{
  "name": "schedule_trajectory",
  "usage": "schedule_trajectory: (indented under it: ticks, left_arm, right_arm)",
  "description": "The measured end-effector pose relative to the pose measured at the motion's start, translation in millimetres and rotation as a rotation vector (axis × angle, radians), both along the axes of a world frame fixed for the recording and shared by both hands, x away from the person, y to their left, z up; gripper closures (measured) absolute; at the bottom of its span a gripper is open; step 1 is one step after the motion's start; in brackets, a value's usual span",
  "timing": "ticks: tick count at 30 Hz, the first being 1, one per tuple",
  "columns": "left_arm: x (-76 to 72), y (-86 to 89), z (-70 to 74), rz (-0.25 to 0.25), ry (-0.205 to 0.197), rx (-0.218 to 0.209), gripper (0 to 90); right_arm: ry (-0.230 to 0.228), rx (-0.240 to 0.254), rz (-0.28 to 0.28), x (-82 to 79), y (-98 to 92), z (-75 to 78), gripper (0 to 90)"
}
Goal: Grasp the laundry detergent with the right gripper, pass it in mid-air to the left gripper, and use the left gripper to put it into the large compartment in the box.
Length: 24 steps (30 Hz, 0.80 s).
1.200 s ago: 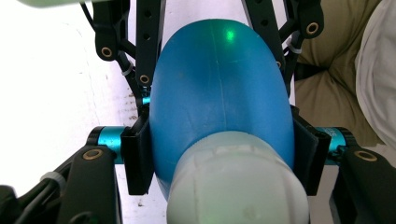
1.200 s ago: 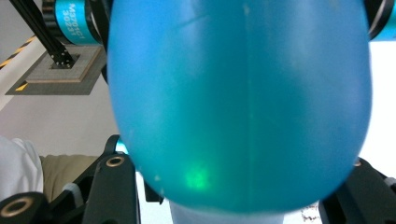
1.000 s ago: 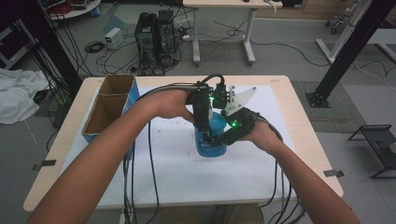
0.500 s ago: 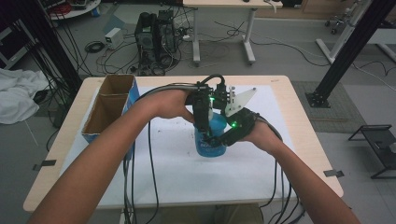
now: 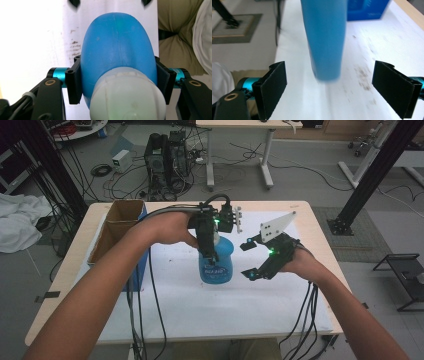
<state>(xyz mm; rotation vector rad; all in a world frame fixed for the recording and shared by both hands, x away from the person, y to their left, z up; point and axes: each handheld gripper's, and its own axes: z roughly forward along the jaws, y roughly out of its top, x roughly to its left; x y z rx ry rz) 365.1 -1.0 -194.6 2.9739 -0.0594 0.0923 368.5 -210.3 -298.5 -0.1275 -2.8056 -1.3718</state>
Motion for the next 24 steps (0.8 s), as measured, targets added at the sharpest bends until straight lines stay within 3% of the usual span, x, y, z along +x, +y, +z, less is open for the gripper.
schedule_trajectory:
  ticks: [4,7,8,9,10,15,17,20,21,22,24]
  left_arm:
    - [4.5,11.1,6.9,0.07,-0.021,-0.007,37.5]
    - [7.8,18.8,10.1,0.104,-0.037,-0.001,37.5]
    - [9.2,21.6,10.8,0.12,-0.037,-0.004,37.5]
    - [10.6,24.3,12.2,0.133,-0.04,-0.002,37.5]
    - [11.8,27.0,13.2,0.147,-0.044,-0.002,37.5]
    - [16.1,39.8,23.1,0.201,-0.066,-0.002,37.6]
    - [17.2,44.9,28.3,0.221,-0.07,-0.002,37.6]
    - [17.7,52.6,35.3,0.252,-0.079,-0.009,37.5]
    - [17.8,55.4,37.5,0.266,-0.075,-0.016,37.6]
    - [18.5,58.3,39.8,0.28,-0.076,-0.02,37.5]
    - [19.8,63.9,43.4,0.307,-0.077,-0.03,37.6]
  right_arm:
    - [0.019,-0.076,-0.1,-0.5,-15.2,3.7,11.7]
    - [0.005,-0.135,-0.141,2.5,-23.0,6.2,11.7]
    - [0.043,-0.158,-0.156,1.7,-24.9,7.4,11.7]
    - [0.027,-0.175,-0.168,1.4,-27.6,8.5,11.7]
    - [-0.001,-0.194,-0.171,1.5,-29.8,9.5,11.7]
    - [0.002,-0.296,-0.16,-0.9,-38.6,15.1,11.7]
    - [-0.023,-0.336,-0.166,0.6,-41.5,16.9,11.6]
    - [-0.007,-0.407,-0.143,1.4,-44.5,17.9,11.5]
    - [-0.016,-0.43,-0.146,2.3,-45.8,17.9,10.2]
    - [-0.02,-0.457,-0.148,3.9,-47.0,17.5,0.7]
    - [-0.002,-0.495,-0.153,5.9,-49.6,17.3,0.6]
